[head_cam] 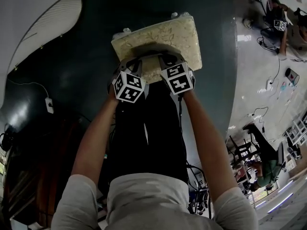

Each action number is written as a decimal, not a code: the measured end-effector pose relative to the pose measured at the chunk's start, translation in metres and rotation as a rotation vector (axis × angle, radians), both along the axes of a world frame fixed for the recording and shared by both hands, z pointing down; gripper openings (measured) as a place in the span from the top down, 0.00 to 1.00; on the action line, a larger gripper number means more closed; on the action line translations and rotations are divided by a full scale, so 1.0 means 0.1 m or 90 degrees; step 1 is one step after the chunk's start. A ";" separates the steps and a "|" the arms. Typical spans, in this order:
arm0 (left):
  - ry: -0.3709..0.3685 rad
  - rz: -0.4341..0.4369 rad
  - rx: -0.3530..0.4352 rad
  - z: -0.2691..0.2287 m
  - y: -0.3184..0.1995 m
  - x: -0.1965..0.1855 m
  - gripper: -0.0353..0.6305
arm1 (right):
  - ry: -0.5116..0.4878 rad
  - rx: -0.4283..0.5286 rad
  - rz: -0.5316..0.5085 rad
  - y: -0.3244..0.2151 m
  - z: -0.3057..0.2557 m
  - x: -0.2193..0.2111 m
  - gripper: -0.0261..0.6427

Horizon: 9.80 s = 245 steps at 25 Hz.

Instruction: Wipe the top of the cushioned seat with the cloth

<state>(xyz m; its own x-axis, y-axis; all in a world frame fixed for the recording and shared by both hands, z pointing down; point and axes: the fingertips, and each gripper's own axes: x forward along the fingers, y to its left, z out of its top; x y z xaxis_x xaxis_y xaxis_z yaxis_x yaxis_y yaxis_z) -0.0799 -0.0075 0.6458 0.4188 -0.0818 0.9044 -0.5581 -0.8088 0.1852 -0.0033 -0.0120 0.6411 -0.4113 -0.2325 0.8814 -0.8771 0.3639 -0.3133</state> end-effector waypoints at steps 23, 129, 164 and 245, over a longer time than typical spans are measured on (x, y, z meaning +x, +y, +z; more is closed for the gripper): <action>0.020 0.046 -0.001 0.05 -0.76 -0.02 0.91 | 0.050 0.012 0.063 -0.80 0.05 -0.03 0.94; 0.048 -0.058 -0.050 0.04 0.67 0.83 0.91 | 0.032 0.038 -0.041 0.85 0.03 0.89 0.93; 0.006 0.058 -0.138 0.08 1.12 1.69 0.91 | 0.053 -0.029 0.075 1.31 0.23 1.76 0.93; 0.017 -0.180 -0.019 -0.30 -1.12 1.22 0.91 | 0.083 0.076 -0.067 -1.06 -0.12 1.66 0.94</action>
<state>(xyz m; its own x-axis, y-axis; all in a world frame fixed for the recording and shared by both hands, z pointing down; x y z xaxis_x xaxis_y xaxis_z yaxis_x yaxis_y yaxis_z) 0.0421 -0.1191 0.6154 0.4062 -0.1727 0.8973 -0.7556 -0.6157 0.2235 0.1626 -0.1181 0.6289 -0.3231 -0.2998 0.8976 -0.8626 0.4835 -0.1489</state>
